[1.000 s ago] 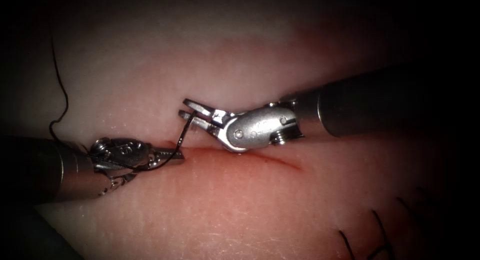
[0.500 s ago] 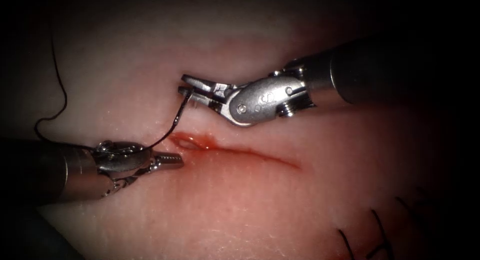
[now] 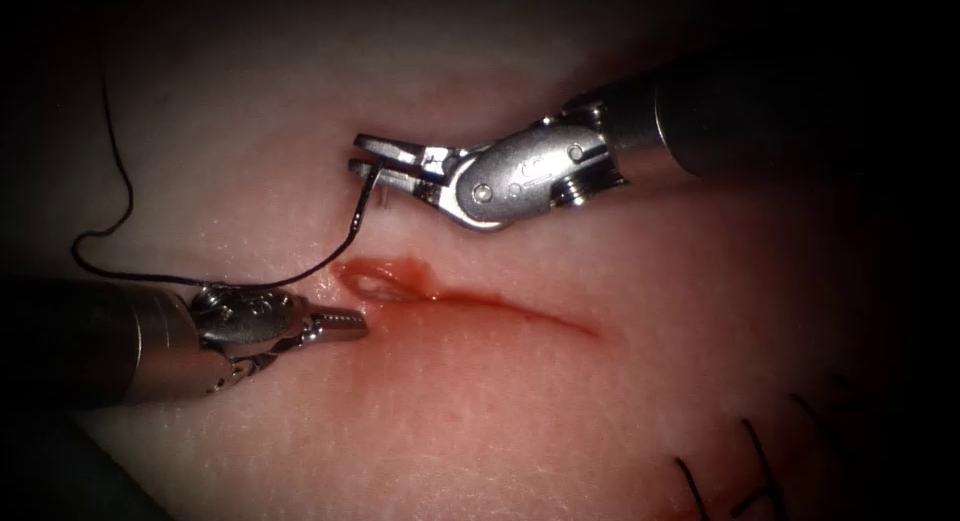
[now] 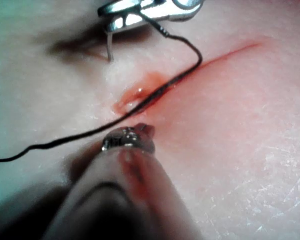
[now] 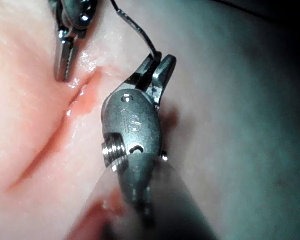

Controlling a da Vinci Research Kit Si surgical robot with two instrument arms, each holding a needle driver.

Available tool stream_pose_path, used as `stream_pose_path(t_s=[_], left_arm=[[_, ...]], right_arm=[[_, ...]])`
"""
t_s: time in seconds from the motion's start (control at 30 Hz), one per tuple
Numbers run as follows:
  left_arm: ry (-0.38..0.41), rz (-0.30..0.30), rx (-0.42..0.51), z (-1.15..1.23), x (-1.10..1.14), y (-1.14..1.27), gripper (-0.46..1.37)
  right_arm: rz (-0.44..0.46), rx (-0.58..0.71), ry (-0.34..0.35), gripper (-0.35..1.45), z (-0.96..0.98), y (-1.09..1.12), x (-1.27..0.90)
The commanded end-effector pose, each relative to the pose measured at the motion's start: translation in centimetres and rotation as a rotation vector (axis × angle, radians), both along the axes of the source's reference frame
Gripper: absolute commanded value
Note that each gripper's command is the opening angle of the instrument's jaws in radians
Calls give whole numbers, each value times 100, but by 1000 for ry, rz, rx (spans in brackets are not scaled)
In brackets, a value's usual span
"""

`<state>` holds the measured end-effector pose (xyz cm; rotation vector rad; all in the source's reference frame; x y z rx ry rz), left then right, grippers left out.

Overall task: Wound Closure
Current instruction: Use the right gripper to throw the needle through the top of the wound

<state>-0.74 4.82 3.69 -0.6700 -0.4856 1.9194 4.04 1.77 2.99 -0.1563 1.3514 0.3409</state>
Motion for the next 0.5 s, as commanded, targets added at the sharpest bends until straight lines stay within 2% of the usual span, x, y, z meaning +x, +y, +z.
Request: stream_pose_path(t_s=[0.03, 0.1, 0.17, 0.27, 0.43, 0.5], left_arm=[[-8, 2, 3, 0, 0, 0, -35], [-8, 2, 3, 0, 0, 0, -35], [-8, 2, 3, 0, 0, 0, -35], [-8, 3, 3, -1, 1, 0, -35], [-9, 4, 3, -1, 2, 0, -35], [-9, 4, 3, -1, 2, 1, -35]], right_arm=[[11, 87, 17, -35, 3, 1, 2], [14, 151, 31, -35, 6, 4, 4], [14, 273, 41, -35, 10, 6, 9], [15, 427, 21, -35, 19, 1, 16], [71, 618, 14, -35, 28, -15, 16], [124, 725, 10, -35, 31, -21, 14]])
